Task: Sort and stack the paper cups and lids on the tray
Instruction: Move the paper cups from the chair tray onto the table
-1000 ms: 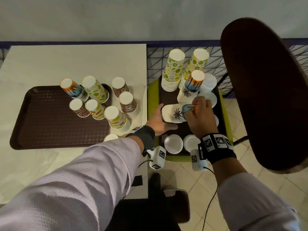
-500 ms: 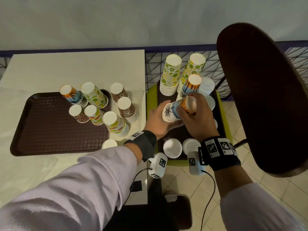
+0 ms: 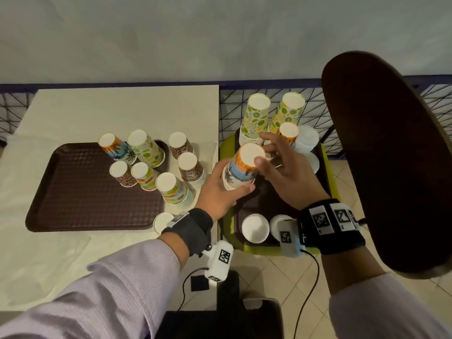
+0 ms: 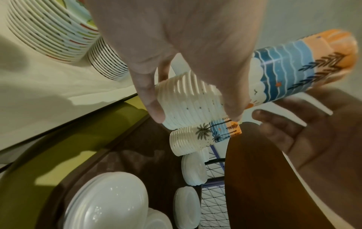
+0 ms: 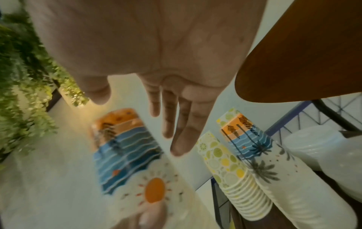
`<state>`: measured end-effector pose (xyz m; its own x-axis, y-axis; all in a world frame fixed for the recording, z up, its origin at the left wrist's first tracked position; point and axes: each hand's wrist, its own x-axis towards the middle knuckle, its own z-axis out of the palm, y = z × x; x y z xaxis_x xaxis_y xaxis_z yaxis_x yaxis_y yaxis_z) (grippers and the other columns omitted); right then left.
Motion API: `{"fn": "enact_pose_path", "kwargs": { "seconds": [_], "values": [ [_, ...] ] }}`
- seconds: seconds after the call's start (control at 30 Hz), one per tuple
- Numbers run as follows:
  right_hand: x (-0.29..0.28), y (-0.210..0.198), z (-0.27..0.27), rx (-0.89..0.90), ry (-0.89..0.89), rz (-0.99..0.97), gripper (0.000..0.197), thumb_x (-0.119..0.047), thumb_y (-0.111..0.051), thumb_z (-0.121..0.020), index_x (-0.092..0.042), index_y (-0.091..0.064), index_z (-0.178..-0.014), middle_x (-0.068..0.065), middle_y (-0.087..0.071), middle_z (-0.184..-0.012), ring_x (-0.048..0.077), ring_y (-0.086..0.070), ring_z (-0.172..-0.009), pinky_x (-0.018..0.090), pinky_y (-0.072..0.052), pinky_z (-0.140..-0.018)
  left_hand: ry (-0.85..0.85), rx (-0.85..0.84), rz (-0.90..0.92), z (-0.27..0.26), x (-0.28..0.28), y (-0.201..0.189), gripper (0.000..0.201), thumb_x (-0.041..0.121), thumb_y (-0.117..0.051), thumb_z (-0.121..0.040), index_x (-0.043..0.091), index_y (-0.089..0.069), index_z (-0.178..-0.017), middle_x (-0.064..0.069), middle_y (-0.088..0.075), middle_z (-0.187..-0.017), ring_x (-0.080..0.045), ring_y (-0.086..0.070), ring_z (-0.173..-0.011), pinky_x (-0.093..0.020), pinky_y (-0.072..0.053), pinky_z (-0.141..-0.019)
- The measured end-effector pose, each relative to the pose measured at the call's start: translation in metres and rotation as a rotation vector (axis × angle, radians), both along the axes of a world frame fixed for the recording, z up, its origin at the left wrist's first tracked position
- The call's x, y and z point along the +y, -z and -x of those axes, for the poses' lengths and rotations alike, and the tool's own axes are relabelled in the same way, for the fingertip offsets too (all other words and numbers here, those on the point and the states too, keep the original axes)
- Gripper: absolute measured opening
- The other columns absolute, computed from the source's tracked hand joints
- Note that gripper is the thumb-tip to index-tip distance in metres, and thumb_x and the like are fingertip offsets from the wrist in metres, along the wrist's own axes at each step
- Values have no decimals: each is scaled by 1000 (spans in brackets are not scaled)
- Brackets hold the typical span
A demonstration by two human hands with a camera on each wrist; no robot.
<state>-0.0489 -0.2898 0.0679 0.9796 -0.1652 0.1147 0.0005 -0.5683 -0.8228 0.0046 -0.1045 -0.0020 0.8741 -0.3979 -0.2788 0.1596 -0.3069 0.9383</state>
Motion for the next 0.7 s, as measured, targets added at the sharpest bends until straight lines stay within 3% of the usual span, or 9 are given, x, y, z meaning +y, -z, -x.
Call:
{"fn": "enact_pose_path", "kwargs": {
  "seconds": [0.13, 0.23, 0.33, 0.47, 0.57, 0.7],
  "values": [
    [-22, 16, -14, -126, 424, -90, 18, -33, -56, -97, -19, -54, -107, -1, -61, -105, 10, -63, -86, 29, -53, -68, -49, 149, 113, 2, 5, -9, 69, 43, -86, -79, 46, -49, -137, 16, -66, -126, -14, -68, -112, -47, -66, -78],
    [-41, 48, -31, -69, 660, -103, 28, -25, -65, -88, -14, -52, -110, 9, -56, -114, 23, -57, -99, 40, -52, -85, -75, 238, 159, 0, 9, -14, 53, 30, -75, -94, 38, -47, -138, 6, -64, -133, -22, -67, -114, -44, -65, -78],
    [-49, 81, -49, 121, 667, 17, 62, -22, -76, -80, -6, -45, -131, 21, -46, -134, 38, -51, -119, 45, -45, -101, -56, 269, 158, -3, 14, -17, 50, 25, -70, -97, 34, -46, -139, 1, -64, -135, -26, -67, -113, -42, -65, -75],
    [-47, 104, -70, 239, 622, 86, 83, -33, -81, -78, -9, -36, -143, 20, -46, -140, 41, -48, -128, 50, -38, -109, -51, 295, 142, -5, 19, -18, 54, 22, -71, -97, 30, -44, -143, 0, -65, -135, -30, -66, -116, -41, -65, -71],
    [-50, 119, -81, 226, 613, 72, 87, -41, -81, -76, -11, -36, -144, 16, -54, -137, 40, -54, -124, 51, -44, -106, -77, 321, 146, -7, 20, -18, 51, 19, -70, -97, 31, -44, -138, 2, -67, -128, -29, -67, -112, -41, -65, -69],
    [-50, 128, -82, 190, 592, 59, 76, -43, -80, -72, -18, -42, -132, 8, -60, -130, 33, -59, -120, 51, -51, -100, -91, 328, 127, -9, 24, -15, 52, 20, -71, -96, 32, -43, -138, 3, -66, -129, -30, -67, -113, -43, -65, -71]
  ]
}}
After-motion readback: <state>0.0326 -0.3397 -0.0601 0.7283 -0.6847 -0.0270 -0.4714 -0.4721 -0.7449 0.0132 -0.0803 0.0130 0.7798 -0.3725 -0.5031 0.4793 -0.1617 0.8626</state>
